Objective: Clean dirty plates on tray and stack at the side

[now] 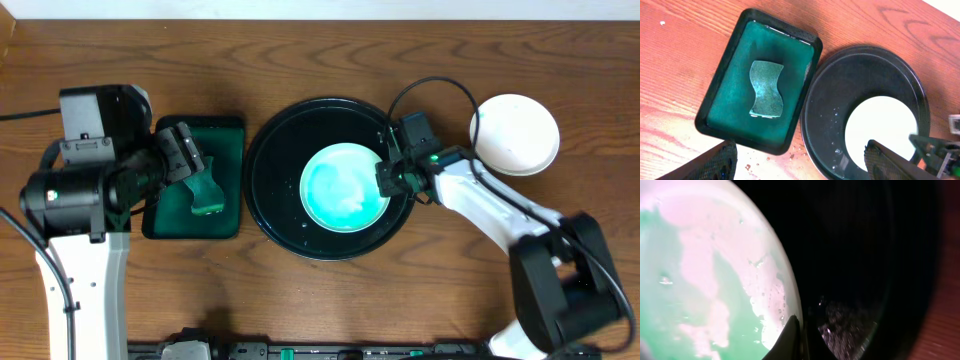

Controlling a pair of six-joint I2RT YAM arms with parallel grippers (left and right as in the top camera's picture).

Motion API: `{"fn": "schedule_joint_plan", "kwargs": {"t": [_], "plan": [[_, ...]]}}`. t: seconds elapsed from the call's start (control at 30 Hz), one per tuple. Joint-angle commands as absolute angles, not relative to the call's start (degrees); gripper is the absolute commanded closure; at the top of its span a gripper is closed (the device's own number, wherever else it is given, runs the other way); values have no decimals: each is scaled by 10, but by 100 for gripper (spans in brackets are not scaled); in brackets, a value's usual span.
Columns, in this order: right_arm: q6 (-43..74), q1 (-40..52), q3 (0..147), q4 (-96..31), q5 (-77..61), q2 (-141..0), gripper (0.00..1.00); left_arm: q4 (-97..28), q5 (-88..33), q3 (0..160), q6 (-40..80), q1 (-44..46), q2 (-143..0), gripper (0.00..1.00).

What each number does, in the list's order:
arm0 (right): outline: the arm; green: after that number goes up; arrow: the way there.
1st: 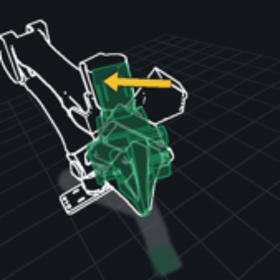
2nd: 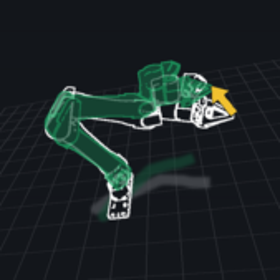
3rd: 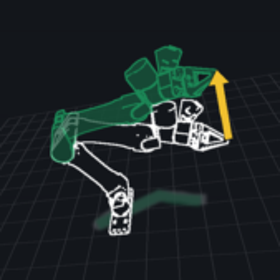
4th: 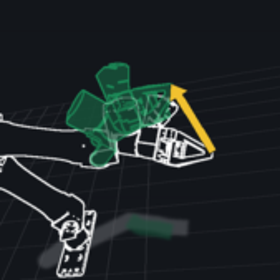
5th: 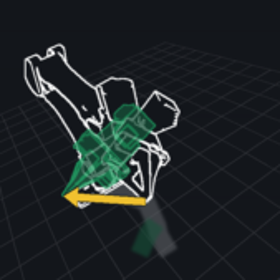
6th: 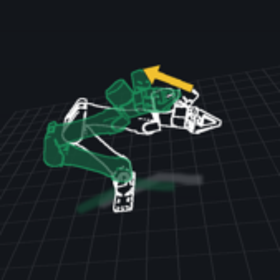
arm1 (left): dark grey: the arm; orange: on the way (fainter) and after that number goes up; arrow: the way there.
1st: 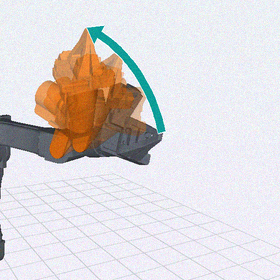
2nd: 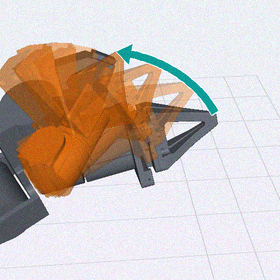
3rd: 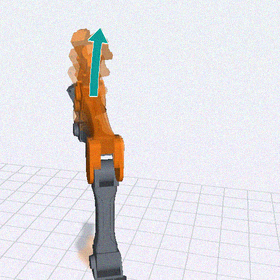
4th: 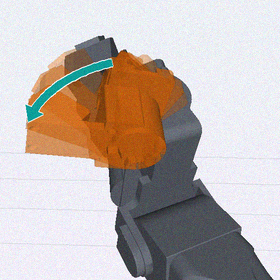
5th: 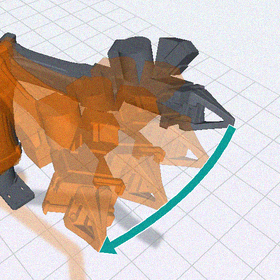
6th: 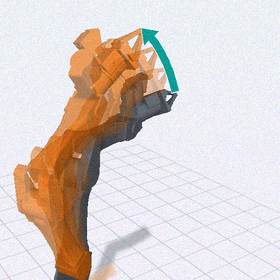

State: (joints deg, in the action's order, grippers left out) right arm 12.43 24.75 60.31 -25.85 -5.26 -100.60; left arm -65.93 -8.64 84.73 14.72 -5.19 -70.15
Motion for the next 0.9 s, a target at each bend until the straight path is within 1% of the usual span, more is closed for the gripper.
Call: {"fn": "schedule_joint_plan", "kwargs": {"t": [0.0, 0.23, 0.37, 0.5, 0.67, 0.77, 0.87], "plan": [[77, 267, 604, -266, -20, -937, 99, -670, -83, 844, 138, -52, -698, 18], [29, 286, 604, -269, 53, -837, 99, -673, -83, 844, 138, -52, -700, 18], [-25, 300, 604, -270, 102, -785, 99, -673, -83, 844, 138, -52, -700, 18], [-72, 316, 604, -270, 165, -758, 99, -673, -83, 844, 138, -52, -700, 18], [-137, 335, 604, -270, 206, -752, 99, -673, -83, 844, 138, -52, -700, 18], [-139, 350, 604, -263, 227, -752, 99, -673, -83, 844, 138, -52, -700, 18], [-66, 354, 604, -251, 214, -752, 99, -673, -83, 844, 138, -52, -700, 18]]}}
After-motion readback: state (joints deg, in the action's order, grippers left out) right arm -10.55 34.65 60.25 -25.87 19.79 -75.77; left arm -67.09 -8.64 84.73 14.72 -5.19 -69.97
